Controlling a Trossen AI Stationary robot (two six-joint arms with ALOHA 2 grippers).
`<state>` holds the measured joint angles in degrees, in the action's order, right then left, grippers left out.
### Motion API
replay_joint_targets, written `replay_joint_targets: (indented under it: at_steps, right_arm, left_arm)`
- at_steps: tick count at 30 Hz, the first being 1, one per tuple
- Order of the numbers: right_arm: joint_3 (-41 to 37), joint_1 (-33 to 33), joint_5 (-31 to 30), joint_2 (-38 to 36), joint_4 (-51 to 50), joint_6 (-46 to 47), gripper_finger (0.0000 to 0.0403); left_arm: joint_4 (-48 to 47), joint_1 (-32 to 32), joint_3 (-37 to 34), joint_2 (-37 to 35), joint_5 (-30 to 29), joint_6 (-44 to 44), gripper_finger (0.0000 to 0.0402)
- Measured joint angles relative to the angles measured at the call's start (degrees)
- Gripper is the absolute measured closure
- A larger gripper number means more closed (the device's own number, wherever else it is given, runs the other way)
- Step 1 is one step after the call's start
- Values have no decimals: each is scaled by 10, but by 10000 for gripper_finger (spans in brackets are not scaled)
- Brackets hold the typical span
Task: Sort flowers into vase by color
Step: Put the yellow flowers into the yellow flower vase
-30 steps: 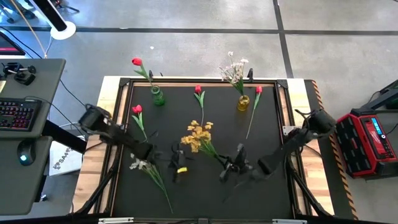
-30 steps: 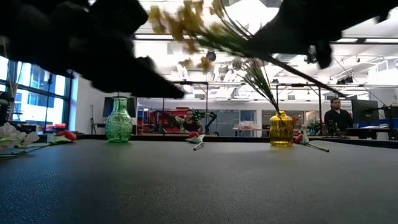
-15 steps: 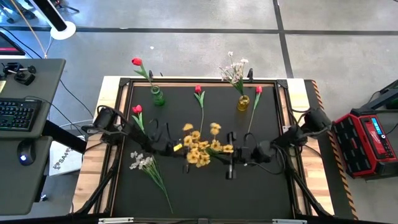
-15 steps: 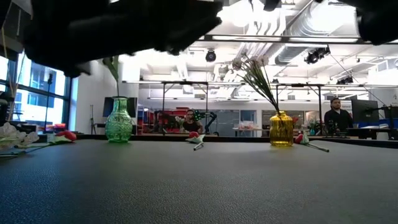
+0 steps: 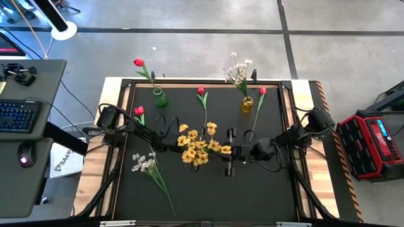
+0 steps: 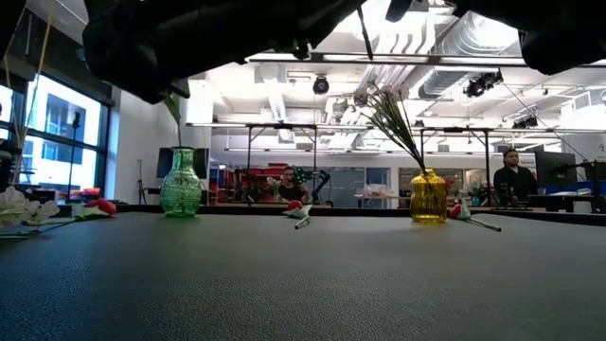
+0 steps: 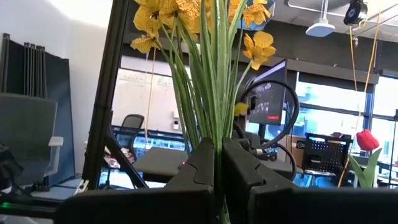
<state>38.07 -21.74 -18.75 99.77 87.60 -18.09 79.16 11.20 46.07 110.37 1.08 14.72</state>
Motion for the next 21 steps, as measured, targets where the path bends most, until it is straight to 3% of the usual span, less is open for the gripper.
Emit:
replay_joint_targets:
  at_steps: [12, 18, 21]
  right_arm:
    - [0, -9, 0, 0, -45, 23, 403]
    - [0, -9, -9, 0, -89, 68, 402]
    - [0, -14, -57, -7, -137, 84, 392]
  left_arm:
    - [-55, 19, -6, 0, -28, -16, 389]
    - [-148, 33, -12, -30, -68, -10, 397]
    - [-229, 39, -11, -54, -109, -16, 398]
